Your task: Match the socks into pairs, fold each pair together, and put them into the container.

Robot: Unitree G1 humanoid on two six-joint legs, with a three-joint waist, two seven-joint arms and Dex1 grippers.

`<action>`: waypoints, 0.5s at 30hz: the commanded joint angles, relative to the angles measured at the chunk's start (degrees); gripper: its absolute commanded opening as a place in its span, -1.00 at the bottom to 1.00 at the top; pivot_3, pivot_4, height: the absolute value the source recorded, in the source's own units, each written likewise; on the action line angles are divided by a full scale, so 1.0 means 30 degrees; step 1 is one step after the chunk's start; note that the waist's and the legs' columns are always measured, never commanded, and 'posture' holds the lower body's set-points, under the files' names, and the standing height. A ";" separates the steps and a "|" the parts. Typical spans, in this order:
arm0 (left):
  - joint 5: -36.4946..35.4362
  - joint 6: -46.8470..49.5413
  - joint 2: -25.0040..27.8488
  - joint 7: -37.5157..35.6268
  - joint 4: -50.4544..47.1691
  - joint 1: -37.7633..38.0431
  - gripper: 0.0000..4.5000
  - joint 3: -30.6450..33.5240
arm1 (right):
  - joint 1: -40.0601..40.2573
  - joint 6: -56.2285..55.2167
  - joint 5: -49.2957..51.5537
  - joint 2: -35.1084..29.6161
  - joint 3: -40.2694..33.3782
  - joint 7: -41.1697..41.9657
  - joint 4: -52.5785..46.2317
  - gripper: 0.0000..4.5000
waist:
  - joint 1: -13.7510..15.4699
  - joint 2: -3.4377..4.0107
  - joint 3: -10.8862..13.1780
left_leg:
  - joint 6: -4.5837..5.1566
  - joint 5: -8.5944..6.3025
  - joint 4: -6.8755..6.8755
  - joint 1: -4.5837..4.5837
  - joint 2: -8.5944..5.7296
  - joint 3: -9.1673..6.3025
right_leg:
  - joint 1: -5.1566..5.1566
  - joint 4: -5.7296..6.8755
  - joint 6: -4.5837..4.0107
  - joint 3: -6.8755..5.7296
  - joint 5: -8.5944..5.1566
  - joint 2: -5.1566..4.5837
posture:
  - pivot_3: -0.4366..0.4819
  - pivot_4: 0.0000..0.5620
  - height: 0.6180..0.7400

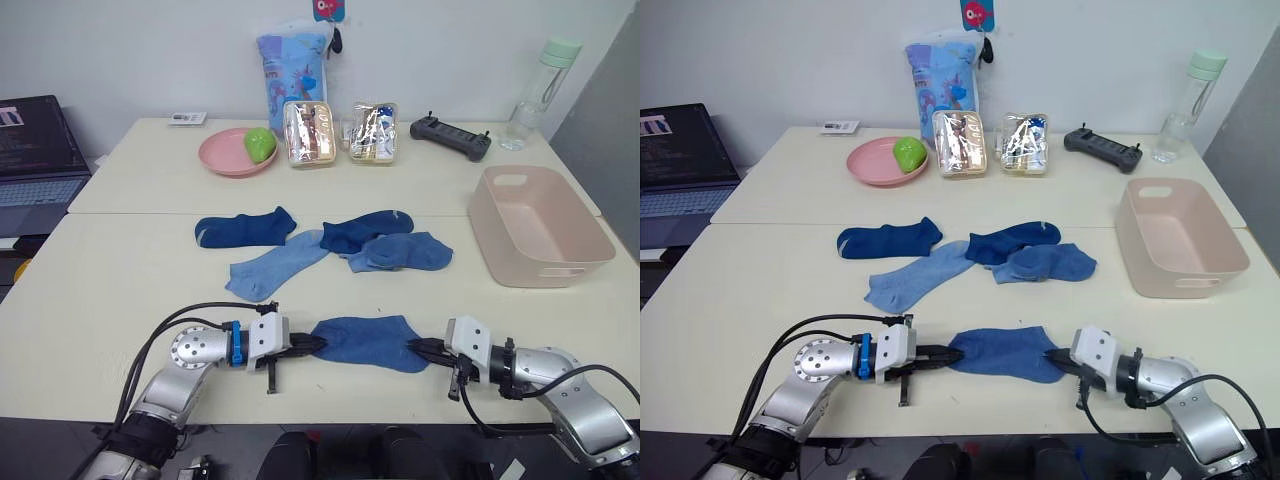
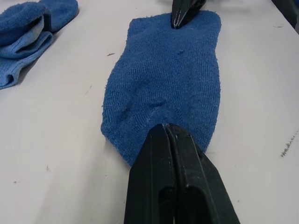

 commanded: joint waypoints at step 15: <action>-0.3396 0.5846 0.0977 0.4595 -0.2412 0.1212 0.05 0.6941 | -0.0299 0.1847 0.2033 -0.0574 -0.6087 -0.2077 -0.0752 0.43 | -0.0010 -0.0002 0.0008 | 0.0000 -0.0001 -0.0016 -0.0033 0.0004 -0.0008 | -0.0033 -0.0010 0.0000 -0.0008 0.0000 0.0002 | -0.05 -0.47 1.00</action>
